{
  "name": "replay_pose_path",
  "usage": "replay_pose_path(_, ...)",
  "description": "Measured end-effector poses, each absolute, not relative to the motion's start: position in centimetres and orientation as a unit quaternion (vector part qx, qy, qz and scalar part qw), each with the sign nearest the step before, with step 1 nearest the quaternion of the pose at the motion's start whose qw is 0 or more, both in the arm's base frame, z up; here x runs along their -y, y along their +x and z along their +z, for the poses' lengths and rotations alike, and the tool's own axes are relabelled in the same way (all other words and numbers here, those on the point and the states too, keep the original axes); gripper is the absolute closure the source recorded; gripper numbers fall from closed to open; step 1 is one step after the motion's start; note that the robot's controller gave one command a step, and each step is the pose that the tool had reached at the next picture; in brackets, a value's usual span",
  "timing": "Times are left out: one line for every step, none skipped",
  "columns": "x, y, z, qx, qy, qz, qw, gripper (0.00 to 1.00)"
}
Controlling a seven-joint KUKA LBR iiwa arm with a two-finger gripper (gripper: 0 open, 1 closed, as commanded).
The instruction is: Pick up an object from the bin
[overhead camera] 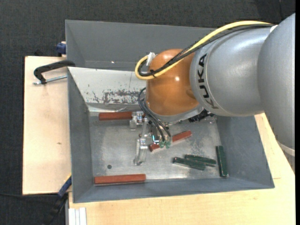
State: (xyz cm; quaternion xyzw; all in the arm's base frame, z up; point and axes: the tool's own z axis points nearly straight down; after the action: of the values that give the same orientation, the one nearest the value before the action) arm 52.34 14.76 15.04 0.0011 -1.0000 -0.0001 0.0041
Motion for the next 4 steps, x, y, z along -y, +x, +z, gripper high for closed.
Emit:
replay_pose_path(-14.7,52.6,15.4,1.000,0.000,-0.001,0.000,0.00)
replay_pose_path(-12.7,53.8,15.1,0.999,0.046,-0.002,-0.002,0.00)
replay_pose_path(-8.5,54.0,11.3,0.999,0.050,0.000,-0.001,0.00)
replay_pose_path(-3.5,57.2,8.0,1.000,0.019,-0.001,-0.004,0.00)
